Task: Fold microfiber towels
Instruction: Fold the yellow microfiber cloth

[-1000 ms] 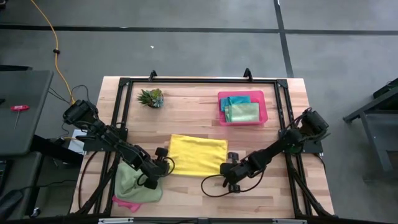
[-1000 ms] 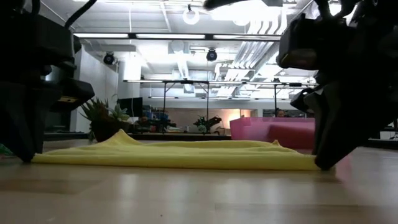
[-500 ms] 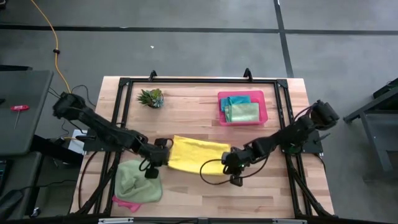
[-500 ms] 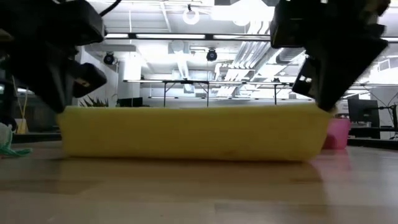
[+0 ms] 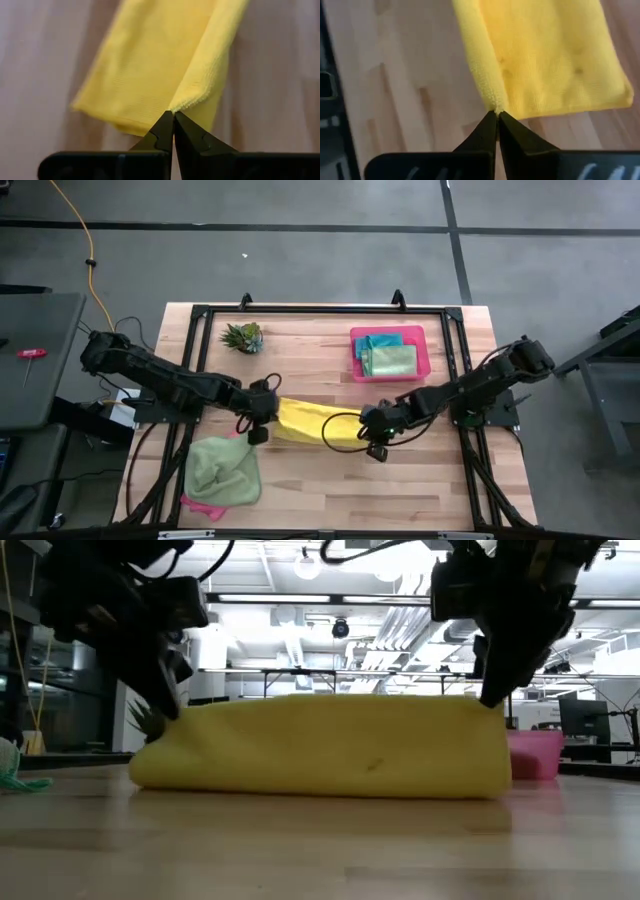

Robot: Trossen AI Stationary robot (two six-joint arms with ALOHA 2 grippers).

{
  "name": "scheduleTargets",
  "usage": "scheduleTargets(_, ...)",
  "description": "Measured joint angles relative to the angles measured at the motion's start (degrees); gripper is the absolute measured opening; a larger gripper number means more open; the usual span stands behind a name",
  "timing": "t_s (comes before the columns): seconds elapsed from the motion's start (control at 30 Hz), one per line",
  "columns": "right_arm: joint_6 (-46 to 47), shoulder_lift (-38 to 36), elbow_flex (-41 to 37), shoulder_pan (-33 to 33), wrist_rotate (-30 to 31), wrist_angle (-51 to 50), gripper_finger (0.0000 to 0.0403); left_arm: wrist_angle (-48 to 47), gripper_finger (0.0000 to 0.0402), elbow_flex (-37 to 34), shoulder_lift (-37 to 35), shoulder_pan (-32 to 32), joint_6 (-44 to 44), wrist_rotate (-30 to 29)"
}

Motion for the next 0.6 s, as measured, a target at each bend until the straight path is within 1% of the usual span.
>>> scheduleTargets(0.17, 2.9, 0.6, 0.0, 0.0, 4.3, -2.8, 0.0000, 0.5, 0.0000, 0.0, 0.0, 2.4, -3.6, -5.2)
scheduleTargets(0.27, 4.5, 0.6, 0.0, -0.4, 6.9, -4.2, 0.0000, 0.4, 0.0000, 0.0, 0.2, 3.1, -4.0, -5.9)
scheduleTargets(0.37, 6.2, 0.6, 0.0, -1.4, 8.4, -5.4, 0.0000, 0.4, 0.0000, 0.0, 0.5, 3.5, -3.7, -6.5)
scheduleTargets(0.47, 8.1, 0.5, 0.0, -2.3, 10.0, -6.3, 0.0000, 0.4, 0.0000, 0.1, 1.2, 3.5, -4.1, -9.1)
scheduleTargets(0.6, 9.4, 0.5, 0.0, -3.5, 10.4, -7.2, 0.0000, 0.5, 0.0000, 0.1, 2.6, 3.5, -5.7, -11.3)
